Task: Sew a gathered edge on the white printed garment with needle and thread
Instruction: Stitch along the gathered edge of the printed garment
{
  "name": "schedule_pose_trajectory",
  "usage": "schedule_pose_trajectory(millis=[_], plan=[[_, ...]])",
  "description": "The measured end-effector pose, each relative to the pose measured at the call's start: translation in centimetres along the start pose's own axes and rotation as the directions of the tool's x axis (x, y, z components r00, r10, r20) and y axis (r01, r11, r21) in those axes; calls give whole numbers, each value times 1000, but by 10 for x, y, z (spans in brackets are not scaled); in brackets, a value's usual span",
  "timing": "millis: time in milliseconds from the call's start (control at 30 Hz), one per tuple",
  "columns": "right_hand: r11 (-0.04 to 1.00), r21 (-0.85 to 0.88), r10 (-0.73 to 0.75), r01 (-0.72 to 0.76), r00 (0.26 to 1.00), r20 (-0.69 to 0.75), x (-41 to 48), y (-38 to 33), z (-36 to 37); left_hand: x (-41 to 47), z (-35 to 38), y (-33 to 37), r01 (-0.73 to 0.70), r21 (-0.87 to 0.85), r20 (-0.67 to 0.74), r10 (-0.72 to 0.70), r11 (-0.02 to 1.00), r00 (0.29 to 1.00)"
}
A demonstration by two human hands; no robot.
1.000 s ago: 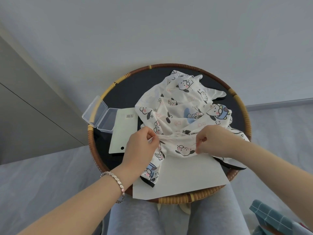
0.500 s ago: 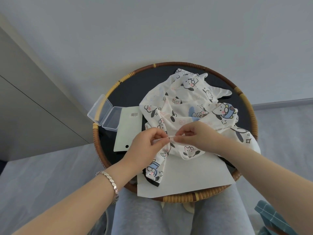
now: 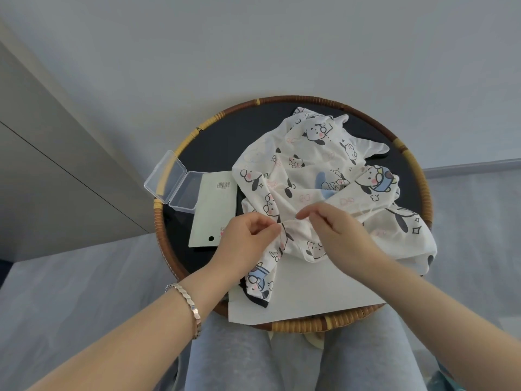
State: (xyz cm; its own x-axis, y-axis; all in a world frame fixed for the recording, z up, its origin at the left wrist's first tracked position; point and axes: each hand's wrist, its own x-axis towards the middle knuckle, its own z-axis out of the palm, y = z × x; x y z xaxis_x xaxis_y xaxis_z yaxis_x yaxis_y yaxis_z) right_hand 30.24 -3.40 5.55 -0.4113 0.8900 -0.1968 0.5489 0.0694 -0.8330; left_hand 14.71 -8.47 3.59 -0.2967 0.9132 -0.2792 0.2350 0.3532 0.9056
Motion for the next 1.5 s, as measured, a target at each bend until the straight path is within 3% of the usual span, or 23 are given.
schedule_pose_trajectory(millis=[133, 767, 1067, 1333, 1500], plan=[[997, -80, 7, -4, 999, 49, -10, 4, 9, -1, 0, -1, -33, -9, -20, 33, 999, 999], [991, -133, 42, -29, 995, 94, -12, 2, 15, -7, 1, -4, -178, 116, -20, 181, 977, 983], [993, -62, 105, -98, 987, 123, -9, -1, 12, -16, 6, -5, -395, 422, 46, 416, 816, 908], [994, 41, 97, -100, 993, 72, -12, 2, 19, -18, 3, -11, -586, 524, 149, 611, 618, 778], [939, 316, 111, -139, 988, 105, -12, 2, 19, -23, 11, -5, -390, 321, -80, 435, 863, 897]])
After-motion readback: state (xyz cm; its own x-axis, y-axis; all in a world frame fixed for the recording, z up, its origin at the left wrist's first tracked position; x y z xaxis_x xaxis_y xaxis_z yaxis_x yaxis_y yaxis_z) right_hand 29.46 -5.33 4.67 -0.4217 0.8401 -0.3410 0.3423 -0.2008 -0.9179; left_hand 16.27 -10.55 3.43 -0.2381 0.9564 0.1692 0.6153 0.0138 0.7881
